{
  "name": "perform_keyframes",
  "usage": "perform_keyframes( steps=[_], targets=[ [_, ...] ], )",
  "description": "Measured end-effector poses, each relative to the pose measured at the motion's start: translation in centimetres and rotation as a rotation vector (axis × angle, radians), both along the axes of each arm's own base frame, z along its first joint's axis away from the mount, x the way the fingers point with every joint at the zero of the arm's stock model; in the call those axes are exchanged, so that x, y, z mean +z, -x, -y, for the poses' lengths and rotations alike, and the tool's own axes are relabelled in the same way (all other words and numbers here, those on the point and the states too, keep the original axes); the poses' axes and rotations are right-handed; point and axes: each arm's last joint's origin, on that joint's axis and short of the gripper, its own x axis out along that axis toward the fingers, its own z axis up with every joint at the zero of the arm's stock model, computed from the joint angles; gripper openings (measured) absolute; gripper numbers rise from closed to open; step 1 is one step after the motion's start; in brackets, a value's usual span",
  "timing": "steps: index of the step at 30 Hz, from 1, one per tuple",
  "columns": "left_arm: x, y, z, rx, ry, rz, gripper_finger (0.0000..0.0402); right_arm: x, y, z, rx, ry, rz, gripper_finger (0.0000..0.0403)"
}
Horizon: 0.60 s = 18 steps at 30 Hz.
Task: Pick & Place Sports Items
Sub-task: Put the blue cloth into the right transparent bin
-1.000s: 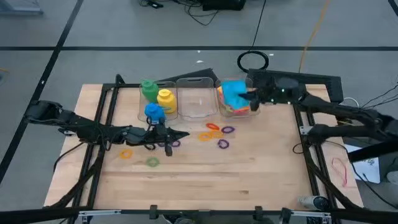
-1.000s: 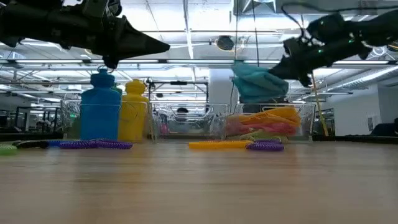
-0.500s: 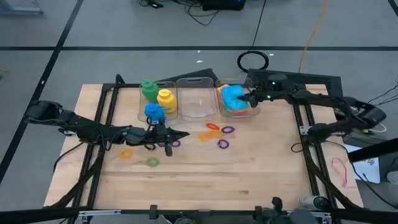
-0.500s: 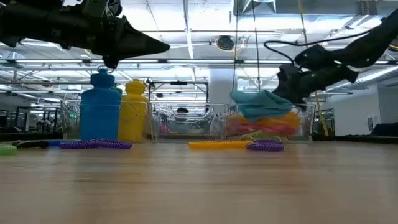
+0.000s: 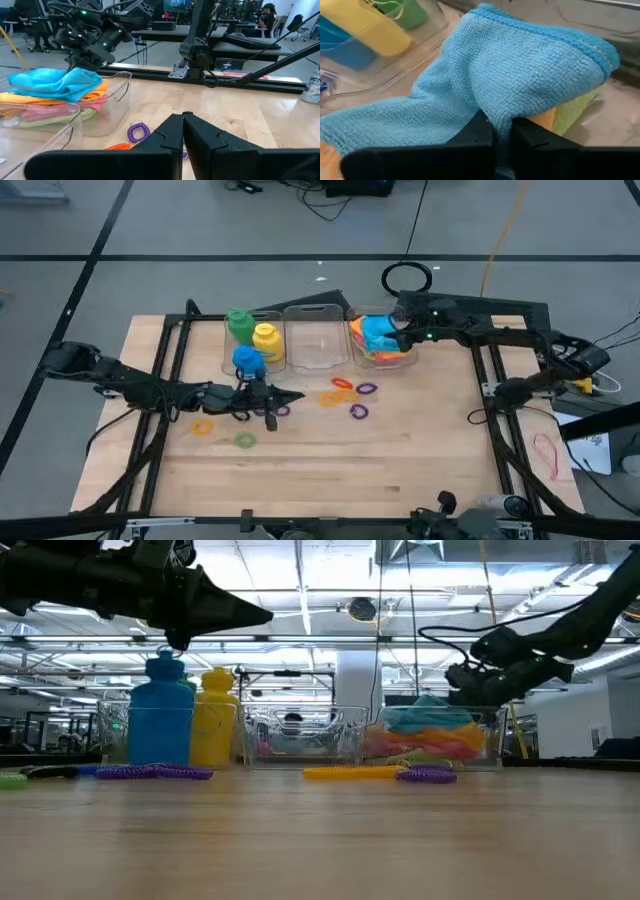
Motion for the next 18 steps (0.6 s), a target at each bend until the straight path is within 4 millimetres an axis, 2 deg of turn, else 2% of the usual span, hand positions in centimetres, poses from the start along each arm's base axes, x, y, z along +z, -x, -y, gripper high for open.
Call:
perform_keyframes(
  steps=[3,6,10,18],
  targets=[
    [0.0,0.0,0.0,0.000,0.000,0.000,0.0017,0.0,-0.1,-0.1,0.014,0.020,-0.007,0.0002],
    [0.0,0.0,0.0,0.000,0.000,0.000,0.0017,0.0,-0.3,-0.3,0.044,0.052,-0.019,0.0024],
    [0.0,0.0,0.0,0.000,0.000,0.000,0.0017,0.0,-1.0,-0.9,0.088,0.101,-0.038,0.0082],
    [0.0,0.0,0.0,0.000,0.001,0.000,0.0017,0.5,-2.6,-1.8,0.033,0.276,-0.098,0.0205]
  ],
)
